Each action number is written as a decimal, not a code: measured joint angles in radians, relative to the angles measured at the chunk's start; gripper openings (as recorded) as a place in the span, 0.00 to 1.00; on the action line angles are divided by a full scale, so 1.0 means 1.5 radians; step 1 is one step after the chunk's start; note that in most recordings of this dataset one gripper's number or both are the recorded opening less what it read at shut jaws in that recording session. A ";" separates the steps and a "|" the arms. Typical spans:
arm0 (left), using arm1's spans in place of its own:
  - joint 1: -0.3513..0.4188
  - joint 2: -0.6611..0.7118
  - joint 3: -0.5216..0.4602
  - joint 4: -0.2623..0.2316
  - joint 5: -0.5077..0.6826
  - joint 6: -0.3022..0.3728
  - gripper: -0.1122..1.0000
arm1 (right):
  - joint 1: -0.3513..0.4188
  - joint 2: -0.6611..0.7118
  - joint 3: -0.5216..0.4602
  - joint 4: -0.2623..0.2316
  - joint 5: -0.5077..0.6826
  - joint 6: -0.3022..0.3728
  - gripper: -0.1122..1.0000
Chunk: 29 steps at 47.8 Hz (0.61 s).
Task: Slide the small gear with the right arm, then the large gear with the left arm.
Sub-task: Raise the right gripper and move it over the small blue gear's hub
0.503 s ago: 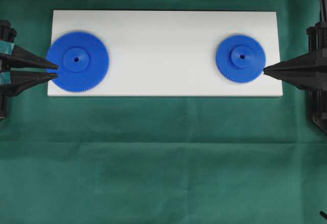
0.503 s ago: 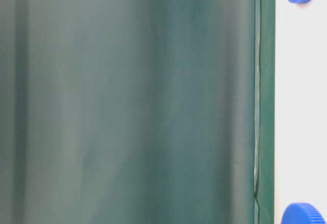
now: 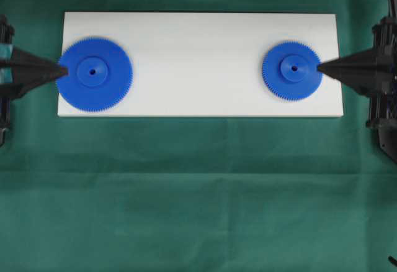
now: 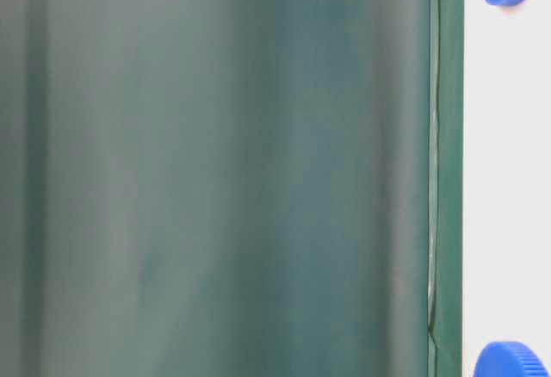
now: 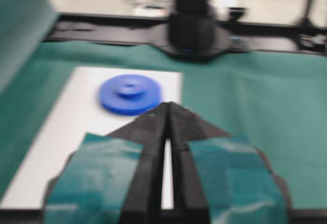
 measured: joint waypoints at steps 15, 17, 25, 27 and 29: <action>0.131 -0.002 0.000 -0.001 0.051 -0.003 0.10 | -0.134 -0.040 0.000 -0.001 0.062 0.002 0.55; 0.136 -0.002 0.000 -0.001 0.053 -0.002 0.10 | -0.138 -0.041 0.000 -0.001 0.069 0.003 0.55; 0.137 -0.003 -0.001 -0.001 0.058 -0.002 0.10 | -0.141 -0.040 0.000 -0.001 0.093 0.012 0.55; 0.138 -0.003 0.000 -0.001 0.064 -0.002 0.10 | -0.141 -0.036 0.000 -0.001 0.108 0.018 0.55; 0.137 -0.003 -0.001 0.000 0.077 -0.002 0.10 | -0.142 -0.031 -0.001 -0.001 0.126 0.026 0.55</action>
